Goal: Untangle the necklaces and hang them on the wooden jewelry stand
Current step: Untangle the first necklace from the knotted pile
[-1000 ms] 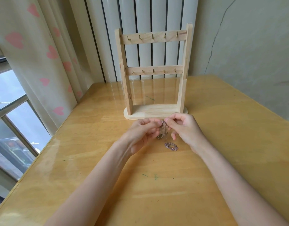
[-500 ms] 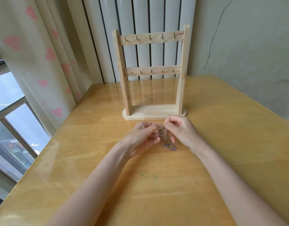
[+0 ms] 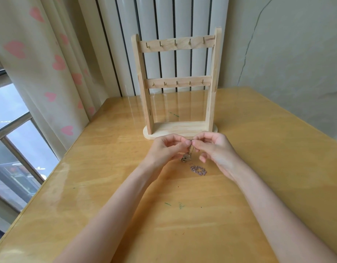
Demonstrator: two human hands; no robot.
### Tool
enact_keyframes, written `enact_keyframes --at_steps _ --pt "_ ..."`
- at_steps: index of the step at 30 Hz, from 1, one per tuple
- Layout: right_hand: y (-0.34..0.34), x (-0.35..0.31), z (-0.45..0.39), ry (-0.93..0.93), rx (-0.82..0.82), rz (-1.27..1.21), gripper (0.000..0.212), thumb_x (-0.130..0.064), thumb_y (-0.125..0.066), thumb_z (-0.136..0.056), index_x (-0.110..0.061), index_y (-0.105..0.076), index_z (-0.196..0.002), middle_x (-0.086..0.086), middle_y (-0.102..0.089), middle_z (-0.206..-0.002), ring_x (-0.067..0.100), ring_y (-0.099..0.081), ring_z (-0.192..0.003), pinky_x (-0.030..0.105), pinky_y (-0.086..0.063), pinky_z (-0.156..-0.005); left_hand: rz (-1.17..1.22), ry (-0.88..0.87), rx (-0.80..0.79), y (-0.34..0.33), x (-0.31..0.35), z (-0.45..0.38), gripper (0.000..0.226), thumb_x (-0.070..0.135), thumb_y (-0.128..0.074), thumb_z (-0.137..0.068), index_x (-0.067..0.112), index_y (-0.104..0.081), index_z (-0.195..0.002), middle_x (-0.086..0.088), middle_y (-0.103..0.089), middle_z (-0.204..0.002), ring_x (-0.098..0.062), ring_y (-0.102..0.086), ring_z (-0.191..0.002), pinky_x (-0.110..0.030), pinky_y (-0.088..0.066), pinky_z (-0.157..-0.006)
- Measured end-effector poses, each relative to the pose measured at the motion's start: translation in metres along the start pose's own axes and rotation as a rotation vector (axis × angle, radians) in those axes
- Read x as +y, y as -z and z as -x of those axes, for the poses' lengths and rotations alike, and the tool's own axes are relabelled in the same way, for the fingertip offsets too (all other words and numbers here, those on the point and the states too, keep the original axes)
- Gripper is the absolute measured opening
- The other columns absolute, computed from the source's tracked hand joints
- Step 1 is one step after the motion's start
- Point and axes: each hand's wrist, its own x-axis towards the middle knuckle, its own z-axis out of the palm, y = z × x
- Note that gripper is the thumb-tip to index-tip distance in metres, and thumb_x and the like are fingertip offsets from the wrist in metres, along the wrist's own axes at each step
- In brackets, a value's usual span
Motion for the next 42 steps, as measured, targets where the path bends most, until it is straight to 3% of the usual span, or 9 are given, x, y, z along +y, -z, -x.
enact_keyframes --at_steps 6,11,17,20,23,27,35,42 --pt "0.0031 0.0034 -0.0013 0.047 0.002 0.181 0.01 -0.007 -0.066 -0.083 -0.01 -0.066 -0.073 0.008 -0.058 -0.07 0.021 -0.045 -0.058 0.021 -0.038 -0.043 -0.162 -0.082 0.093 -0.0017 -0.0012 -0.0016 0.012 0.001 -0.065 -0.081 0.01 -0.064 -0.074 0.003 -0.065 -0.066 -0.003 -0.059 -0.063 -0.013 -0.048 -0.061" --pt "-0.0033 0.0046 -0.0018 0.125 0.08 0.379 0.02 -0.006 -0.061 -0.085 -0.012 -0.062 -0.066 -0.006 -0.054 -0.069 0.004 -0.038 -0.032 0.021 -0.035 -0.042 -0.462 -0.266 0.174 -0.008 -0.0084 -0.0047 0.014 0.011 -0.065 -0.07 0.022 -0.058 -0.063 0.01 -0.061 -0.063 -0.006 -0.057 -0.062 -0.024 -0.051 -0.067" --pt "0.0 0.009 -0.0036 0.104 0.084 0.364 0.015 -0.011 -0.063 -0.085 -0.009 -0.061 -0.07 0.005 -0.056 -0.068 0.007 -0.037 -0.033 0.019 -0.036 -0.044 -0.369 -0.203 0.041 -0.0036 -0.0042 -0.0048 0.022 0.001 -0.067 -0.08 0.018 -0.063 -0.066 0.011 -0.063 -0.062 0.004 -0.057 -0.058 -0.012 -0.047 -0.064" --pt "0.0005 0.0061 -0.0036 0.12 0.054 0.35 0.016 -0.012 -0.065 -0.085 -0.011 -0.062 -0.069 0.013 -0.061 -0.075 0.007 -0.038 -0.033 0.021 -0.037 -0.044 -0.284 -0.113 0.009 -0.0015 -0.0045 -0.0023 0.012 0.011 -0.069 -0.081 0.016 -0.066 -0.07 0.005 -0.064 -0.066 -0.005 -0.058 -0.065 -0.023 -0.05 -0.068" --pt "0.0008 0.0033 -0.0024 0.096 -0.001 0.316 0.015 -0.01 -0.063 -0.086 -0.009 -0.063 -0.071 0.02 -0.063 -0.082 0.008 -0.038 -0.033 0.022 -0.038 -0.044 -0.201 -0.044 -0.025 0.0008 -0.0037 -0.0001 0.01 0.012 -0.067 -0.083 0.014 -0.066 -0.073 0.004 -0.064 -0.068 -0.007 -0.059 -0.068 -0.021 -0.05 -0.068" --pt "0.0002 0.0029 -0.001 0.087 -0.015 0.319 0.018 -0.004 -0.063 -0.084 -0.011 -0.06 -0.067 0.006 -0.059 -0.072 0.009 -0.04 -0.033 0.023 -0.038 -0.046 -0.235 -0.057 -0.006 -0.0039 -0.001 -0.0004 0.019 0.002 -0.059 -0.085 0.011 -0.055 -0.068 -0.002 -0.057 -0.068 -0.006 -0.054 -0.063 -0.017 -0.05 -0.062" --pt "-0.001 0.0022 -0.0003 0.12 -0.021 0.343 0.02 0.002 -0.064 -0.079 -0.012 -0.057 -0.067 0.001 -0.053 -0.071 0.009 -0.041 -0.036 0.028 -0.041 -0.049 -0.238 -0.092 -0.002 -0.0071 -0.0013 -0.0001 0.021 0.001 -0.051 -0.088 0.01 -0.048 -0.07 -0.005 -0.051 -0.065 -0.011 -0.05 -0.065 -0.022 -0.05 -0.064" --pt "0.0002 0.0055 -0.0022 0.121 -0.027 0.376 0.02 -0.002 -0.06 -0.084 -0.014 -0.057 -0.068 -0.001 -0.053 -0.074 0.0 -0.043 -0.042 0.022 -0.039 -0.05 -0.476 -0.28 0.142 -0.0051 -0.0059 -0.0034 0.016 0.003 -0.068 -0.079 0.016 -0.062 -0.075 0.01 -0.063 -0.071 -0.002 -0.06 -0.063 -0.016 -0.052 -0.066"
